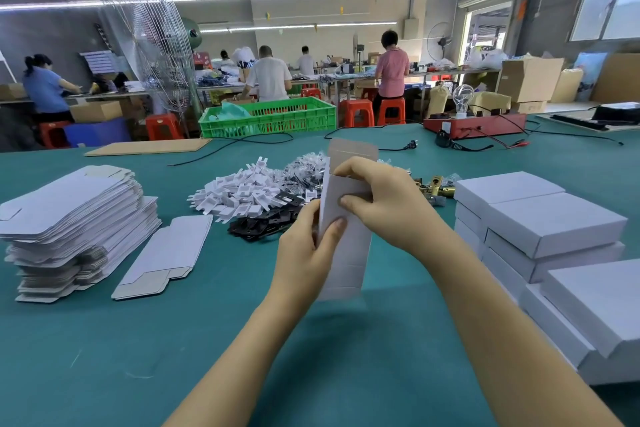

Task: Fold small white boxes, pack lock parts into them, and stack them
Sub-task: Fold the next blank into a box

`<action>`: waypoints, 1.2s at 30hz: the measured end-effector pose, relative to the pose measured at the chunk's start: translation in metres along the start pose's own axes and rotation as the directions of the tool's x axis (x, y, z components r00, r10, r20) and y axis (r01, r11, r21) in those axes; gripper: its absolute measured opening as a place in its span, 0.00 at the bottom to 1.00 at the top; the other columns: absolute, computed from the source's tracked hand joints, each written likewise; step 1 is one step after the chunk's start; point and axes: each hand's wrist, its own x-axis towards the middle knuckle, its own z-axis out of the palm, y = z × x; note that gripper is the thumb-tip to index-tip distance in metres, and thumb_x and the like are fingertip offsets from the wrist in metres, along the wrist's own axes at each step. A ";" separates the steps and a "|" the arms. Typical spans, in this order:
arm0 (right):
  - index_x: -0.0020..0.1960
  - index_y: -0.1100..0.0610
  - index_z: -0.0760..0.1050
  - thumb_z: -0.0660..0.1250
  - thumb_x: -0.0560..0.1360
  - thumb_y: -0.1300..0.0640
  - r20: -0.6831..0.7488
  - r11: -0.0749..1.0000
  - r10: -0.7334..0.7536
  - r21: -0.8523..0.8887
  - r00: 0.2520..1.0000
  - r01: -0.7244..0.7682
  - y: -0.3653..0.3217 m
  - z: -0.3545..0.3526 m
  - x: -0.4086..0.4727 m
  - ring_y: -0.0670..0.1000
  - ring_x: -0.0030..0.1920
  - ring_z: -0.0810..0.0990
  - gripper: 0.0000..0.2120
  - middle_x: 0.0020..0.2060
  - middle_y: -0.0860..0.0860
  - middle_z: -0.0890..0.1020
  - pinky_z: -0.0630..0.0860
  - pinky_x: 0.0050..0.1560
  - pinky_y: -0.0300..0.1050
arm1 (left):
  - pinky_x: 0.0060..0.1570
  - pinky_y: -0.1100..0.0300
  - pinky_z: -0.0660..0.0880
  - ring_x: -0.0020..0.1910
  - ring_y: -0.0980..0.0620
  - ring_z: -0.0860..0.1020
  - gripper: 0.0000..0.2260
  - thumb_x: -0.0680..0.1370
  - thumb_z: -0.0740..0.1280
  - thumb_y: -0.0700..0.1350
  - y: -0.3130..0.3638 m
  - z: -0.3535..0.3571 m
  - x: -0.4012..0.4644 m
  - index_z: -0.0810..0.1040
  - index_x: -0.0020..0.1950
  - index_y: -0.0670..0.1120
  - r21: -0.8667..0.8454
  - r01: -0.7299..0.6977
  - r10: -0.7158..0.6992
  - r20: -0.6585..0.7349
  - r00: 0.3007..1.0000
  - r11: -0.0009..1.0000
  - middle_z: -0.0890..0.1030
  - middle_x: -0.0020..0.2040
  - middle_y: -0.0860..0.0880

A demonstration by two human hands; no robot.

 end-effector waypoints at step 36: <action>0.55 0.59 0.75 0.46 0.77 0.33 0.008 0.483 0.684 0.743 0.729 -0.462 0.004 0.063 -0.011 0.43 0.48 0.76 0.33 0.52 0.65 0.75 0.73 0.54 0.52 | 0.44 0.62 0.80 0.54 0.51 0.83 0.28 0.81 0.47 0.65 0.020 -0.002 0.007 0.85 0.54 0.56 -0.695 0.338 -0.289 0.192 0.938 0.635 0.85 0.56 0.48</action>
